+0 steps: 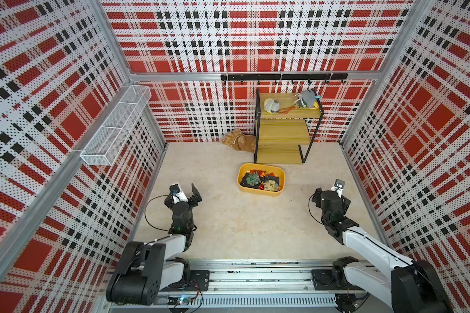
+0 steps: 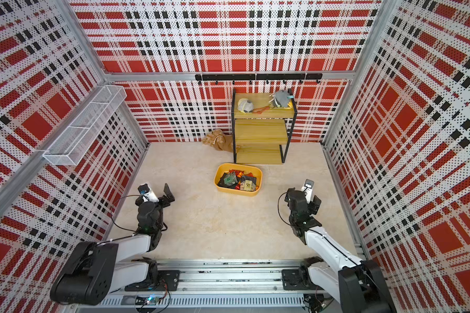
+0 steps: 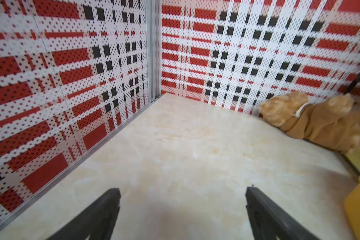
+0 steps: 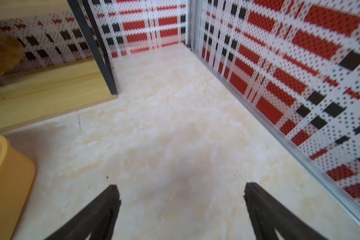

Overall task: Put the tea bags into the storage box
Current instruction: Reset both arms

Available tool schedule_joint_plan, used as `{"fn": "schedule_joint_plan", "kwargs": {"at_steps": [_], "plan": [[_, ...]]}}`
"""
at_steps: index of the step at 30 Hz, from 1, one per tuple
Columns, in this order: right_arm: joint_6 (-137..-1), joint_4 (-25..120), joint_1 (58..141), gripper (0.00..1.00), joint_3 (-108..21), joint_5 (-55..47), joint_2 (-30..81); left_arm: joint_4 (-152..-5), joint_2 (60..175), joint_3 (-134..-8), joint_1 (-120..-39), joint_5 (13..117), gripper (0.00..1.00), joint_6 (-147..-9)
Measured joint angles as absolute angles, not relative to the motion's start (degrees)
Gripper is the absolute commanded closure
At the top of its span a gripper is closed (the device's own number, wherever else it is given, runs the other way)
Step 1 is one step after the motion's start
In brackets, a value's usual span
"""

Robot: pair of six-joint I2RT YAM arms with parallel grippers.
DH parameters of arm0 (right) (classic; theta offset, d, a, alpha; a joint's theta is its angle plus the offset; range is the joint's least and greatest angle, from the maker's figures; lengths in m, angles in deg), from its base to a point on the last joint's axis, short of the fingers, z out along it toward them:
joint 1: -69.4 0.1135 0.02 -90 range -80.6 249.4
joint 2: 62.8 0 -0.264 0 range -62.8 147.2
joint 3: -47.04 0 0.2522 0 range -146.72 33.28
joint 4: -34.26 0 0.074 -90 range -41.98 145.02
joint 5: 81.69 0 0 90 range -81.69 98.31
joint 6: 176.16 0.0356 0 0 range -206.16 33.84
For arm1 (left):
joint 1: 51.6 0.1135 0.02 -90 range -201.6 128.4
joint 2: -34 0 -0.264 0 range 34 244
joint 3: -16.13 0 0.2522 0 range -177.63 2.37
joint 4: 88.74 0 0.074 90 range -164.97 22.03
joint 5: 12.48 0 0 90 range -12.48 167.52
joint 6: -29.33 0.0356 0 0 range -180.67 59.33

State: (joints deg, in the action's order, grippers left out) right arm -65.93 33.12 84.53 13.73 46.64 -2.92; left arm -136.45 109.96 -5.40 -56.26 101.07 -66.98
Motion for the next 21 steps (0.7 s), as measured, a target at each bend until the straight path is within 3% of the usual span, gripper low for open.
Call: {"fn": "schedule_joint_plan", "kwargs": {"at_steps": [5,15,21], "plan": [[-72.9,12.4,83.0,0.0,21.2,46.3,2.2,-152.1,123.5,-4.6,-55.0,101.7,0.01,-65.7],[-81.5,-10.7,80.2,0.0,17.7,41.6,22.3,-155.6,123.6,-6.7,-54.4,101.0,0.01,-65.3],[-82.9,-16.2,79.3,0.0,19.6,39.4,23.2,-155.6,123.6,-8.2,-55.3,102.8,0.01,-64.8]]}}
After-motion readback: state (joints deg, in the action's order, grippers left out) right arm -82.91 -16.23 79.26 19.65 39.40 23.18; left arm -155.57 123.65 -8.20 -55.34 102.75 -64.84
